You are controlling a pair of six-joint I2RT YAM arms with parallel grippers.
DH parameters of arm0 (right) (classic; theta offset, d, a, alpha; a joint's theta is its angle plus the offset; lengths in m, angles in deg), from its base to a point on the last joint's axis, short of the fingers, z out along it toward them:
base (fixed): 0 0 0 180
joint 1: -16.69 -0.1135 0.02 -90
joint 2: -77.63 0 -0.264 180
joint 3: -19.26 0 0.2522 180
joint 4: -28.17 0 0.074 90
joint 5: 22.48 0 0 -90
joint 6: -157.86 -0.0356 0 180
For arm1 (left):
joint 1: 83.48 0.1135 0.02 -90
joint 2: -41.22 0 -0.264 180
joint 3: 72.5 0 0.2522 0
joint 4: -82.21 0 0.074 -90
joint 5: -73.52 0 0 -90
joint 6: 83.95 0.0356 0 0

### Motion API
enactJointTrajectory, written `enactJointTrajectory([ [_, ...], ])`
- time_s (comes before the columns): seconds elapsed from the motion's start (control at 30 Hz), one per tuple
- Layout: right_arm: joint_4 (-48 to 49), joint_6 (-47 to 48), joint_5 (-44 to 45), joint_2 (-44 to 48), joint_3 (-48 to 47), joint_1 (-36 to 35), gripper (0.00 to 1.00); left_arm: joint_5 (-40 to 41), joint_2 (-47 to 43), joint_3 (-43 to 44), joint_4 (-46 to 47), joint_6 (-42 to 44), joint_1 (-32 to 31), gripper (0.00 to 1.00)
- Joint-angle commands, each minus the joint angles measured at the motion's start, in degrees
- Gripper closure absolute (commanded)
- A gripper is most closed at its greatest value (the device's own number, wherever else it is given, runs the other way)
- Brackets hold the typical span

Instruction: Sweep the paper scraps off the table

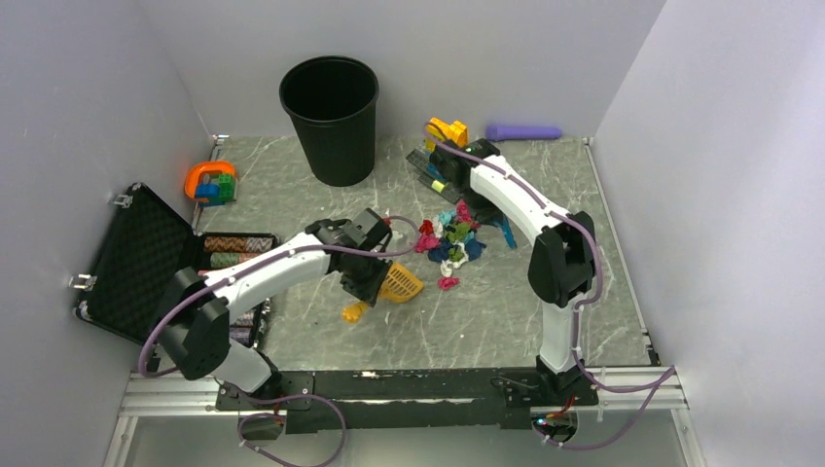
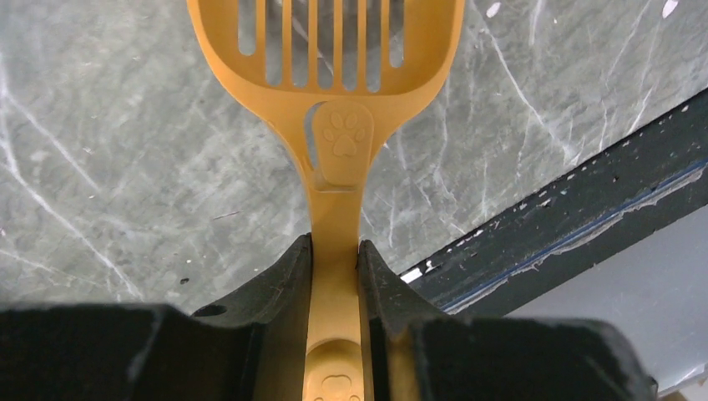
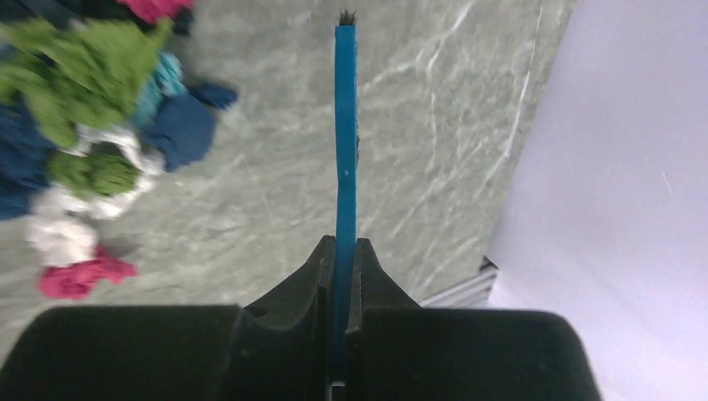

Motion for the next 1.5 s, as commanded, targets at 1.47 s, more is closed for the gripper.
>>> enactJointTrajectory([
  [1.47,14.08,15.10,-32.35,12.45,8.09,-6.06,1.00,3.47,11.35,8.77,6.50,1.50,-5.00,0.80],
])
